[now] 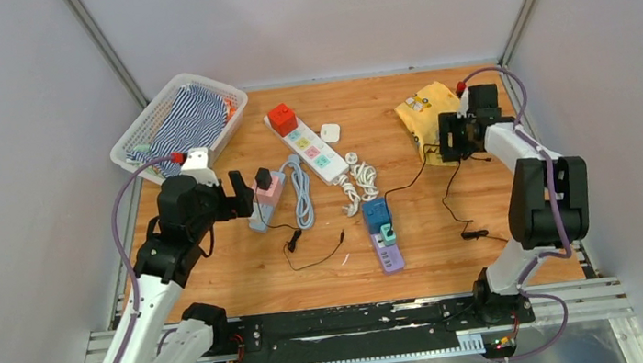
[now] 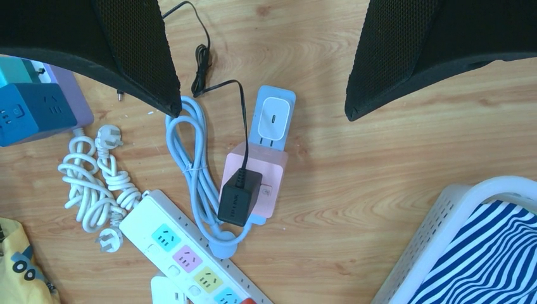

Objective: Insert the plug
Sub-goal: Pick up the plug from the center of the board.

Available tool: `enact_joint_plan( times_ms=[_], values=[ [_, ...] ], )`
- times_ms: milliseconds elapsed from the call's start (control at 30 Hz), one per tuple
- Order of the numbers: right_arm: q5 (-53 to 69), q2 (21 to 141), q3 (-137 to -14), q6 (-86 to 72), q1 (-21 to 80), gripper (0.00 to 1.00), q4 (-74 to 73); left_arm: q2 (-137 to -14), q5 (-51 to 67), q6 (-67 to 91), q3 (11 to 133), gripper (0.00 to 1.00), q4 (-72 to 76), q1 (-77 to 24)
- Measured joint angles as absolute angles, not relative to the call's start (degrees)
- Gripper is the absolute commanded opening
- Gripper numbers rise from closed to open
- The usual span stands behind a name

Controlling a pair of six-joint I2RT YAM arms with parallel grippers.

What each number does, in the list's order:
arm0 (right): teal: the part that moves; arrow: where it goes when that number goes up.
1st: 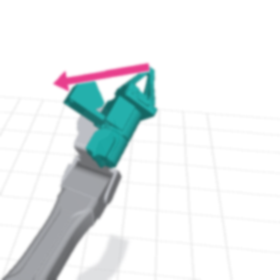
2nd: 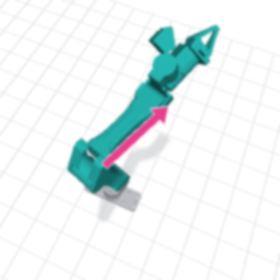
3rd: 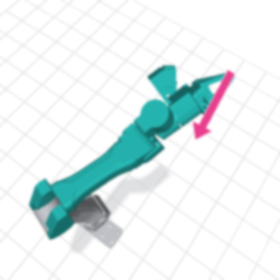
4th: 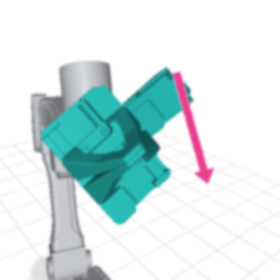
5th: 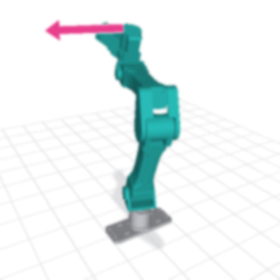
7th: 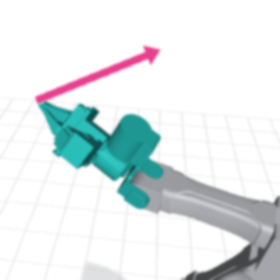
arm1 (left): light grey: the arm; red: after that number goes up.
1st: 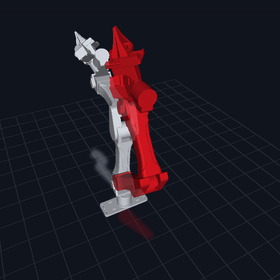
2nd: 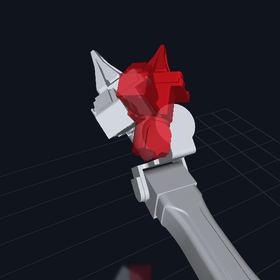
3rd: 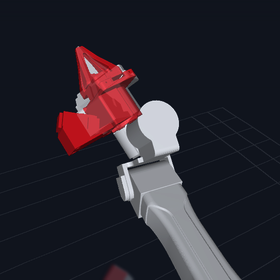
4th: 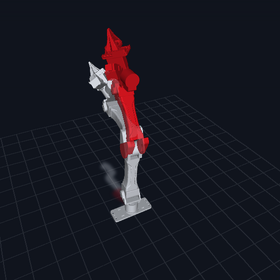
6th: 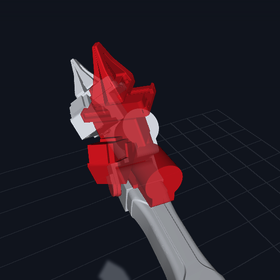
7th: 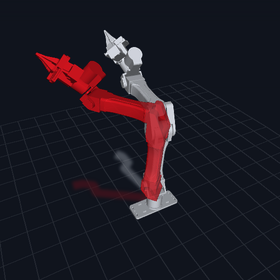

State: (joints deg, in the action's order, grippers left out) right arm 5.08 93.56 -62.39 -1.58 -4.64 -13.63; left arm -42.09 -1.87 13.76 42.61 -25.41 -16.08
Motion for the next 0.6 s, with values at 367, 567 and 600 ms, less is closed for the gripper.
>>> enact_joint_plan(
  times_ms=[367,567,600],
  values=[
    [9.3,100.0,-65.5,5.4,-4.7,0.71,-17.1,-41.3,-2.3,14.0,42.3,1.0,-25.3,-16.1],
    [8.4,102.6,-66.2,7.1,-4.7,0.64,-17.7,-40.6,-2.7,14.0,41.8,1.0,-25.2,-16.1],
    [8.4,102.9,-66.2,7.2,-4.7,0.61,-17.7,-40.6,-2.7,14.0,41.6,1.0,-25.1,-16.1]
  ],
)
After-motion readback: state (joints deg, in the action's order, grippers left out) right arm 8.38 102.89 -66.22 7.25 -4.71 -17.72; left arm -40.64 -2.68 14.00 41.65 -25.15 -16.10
